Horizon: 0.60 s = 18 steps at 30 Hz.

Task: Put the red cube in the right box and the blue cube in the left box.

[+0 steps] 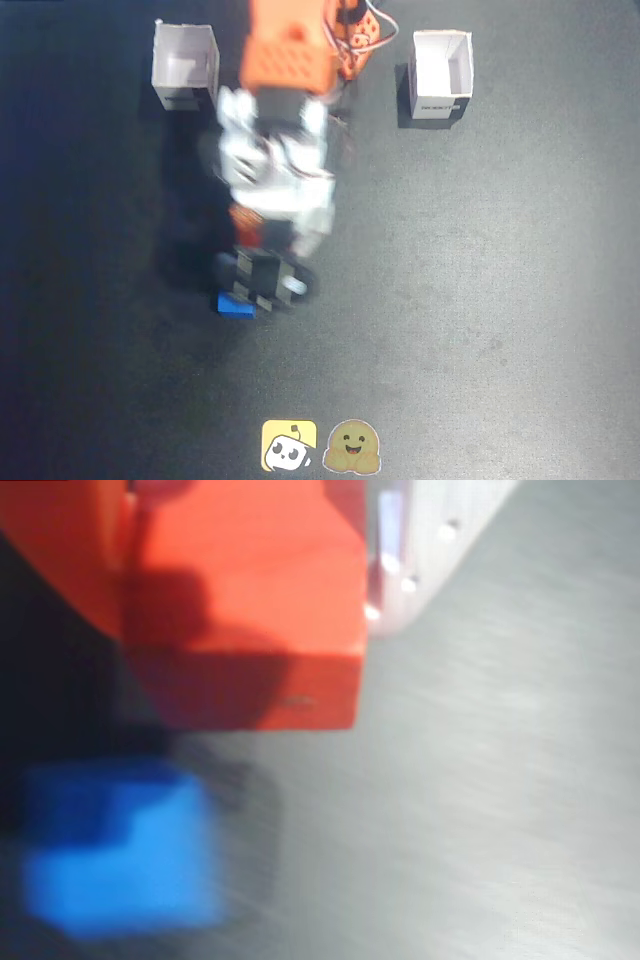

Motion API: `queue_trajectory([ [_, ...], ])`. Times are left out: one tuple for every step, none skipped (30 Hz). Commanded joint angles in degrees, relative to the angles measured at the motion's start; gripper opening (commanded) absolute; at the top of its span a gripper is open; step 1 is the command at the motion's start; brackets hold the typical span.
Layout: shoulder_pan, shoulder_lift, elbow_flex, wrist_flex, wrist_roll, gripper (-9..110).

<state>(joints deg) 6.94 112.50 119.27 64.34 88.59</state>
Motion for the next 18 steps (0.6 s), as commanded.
queue_trajectory([
  [5.5, 7.7, 1.4, 2.2, -1.9, 9],
  [7.1, 9.1, 2.1, 3.1, -2.3, 9],
  [8.9, 10.9, 3.0, 3.8, -3.0, 9],
  [10.5, 12.7, 3.8, 4.7, -3.3, 9],
  [12.1, 14.5, 4.5, 5.8, -3.5, 9],
  [13.3, 16.2, 4.9, 6.9, -3.8, 9],
  [14.4, 17.7, 5.3, 8.3, -3.7, 9],
  [15.6, 19.2, 5.6, 9.2, -4.0, 9],
  [16.9, 20.5, 6.0, 9.8, -4.8, 9],
  [17.9, 21.2, 6.2, 10.4, -5.4, 9],
  [18.7, 21.4, 6.2, 10.8, -5.7, 9],
  [19.6, 21.6, 6.2, 11.1, -5.9, 9],
  [20.4, 21.9, 6.5, 11.2, -6.4, 9],
  [21.3, 21.9, 6.5, 11.6, -6.4, 9],
  [22.1, 22.1, 6.5, 12.0, -6.9, 9],
  [22.9, 22.1, 6.5, 12.4, -7.0, 10],
  [23.9, 22.1, 6.7, 13.1, -7.0, 10],
  [25.1, 22.3, 7.1, 13.5, -7.5, 10],
])
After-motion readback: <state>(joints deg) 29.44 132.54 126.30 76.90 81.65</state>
